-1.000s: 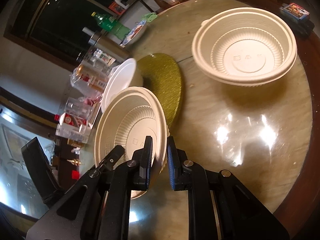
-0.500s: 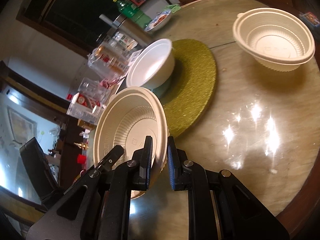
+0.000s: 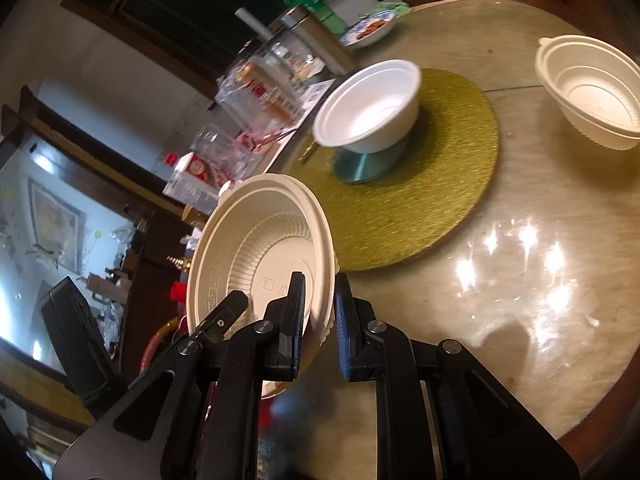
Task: Organize plates and bowls
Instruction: 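Carry the beige bowl with both tools over the red plate stack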
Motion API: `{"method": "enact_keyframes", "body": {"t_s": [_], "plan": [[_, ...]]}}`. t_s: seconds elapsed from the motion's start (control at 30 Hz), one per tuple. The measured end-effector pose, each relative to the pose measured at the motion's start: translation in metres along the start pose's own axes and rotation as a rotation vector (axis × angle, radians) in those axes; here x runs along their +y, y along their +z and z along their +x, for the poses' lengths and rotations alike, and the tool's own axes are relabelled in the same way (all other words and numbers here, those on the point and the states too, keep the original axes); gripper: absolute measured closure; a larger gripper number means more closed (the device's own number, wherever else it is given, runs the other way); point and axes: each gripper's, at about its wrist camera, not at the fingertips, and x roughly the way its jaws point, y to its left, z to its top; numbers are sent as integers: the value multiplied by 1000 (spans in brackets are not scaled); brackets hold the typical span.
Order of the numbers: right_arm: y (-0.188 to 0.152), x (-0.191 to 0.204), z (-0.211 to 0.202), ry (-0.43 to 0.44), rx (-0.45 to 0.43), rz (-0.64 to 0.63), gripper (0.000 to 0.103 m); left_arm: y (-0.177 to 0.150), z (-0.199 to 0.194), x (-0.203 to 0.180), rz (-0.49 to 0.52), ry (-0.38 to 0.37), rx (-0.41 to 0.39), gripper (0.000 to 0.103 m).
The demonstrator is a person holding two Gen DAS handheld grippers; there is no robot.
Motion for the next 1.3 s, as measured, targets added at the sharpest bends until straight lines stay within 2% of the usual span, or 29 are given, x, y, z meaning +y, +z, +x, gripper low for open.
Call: {"method": "enact_keyframes", "body": {"t_s": [0.4, 0.7, 1.07, 1.3], "plan": [[-22, 63, 31, 85, 80, -123, 89, -6, -45, 66, -90, 66, -80, 87], [-44, 111, 63, 144, 173, -213, 89, -18, -68, 119, -169, 134, -106, 87], [-80, 153, 103, 171, 285, -287, 89, -37, -75, 167, -253, 204, -92, 87], [-94, 162, 125, 163, 335, -307, 89, -52, -67, 188, -295, 221, -46, 87]]}}
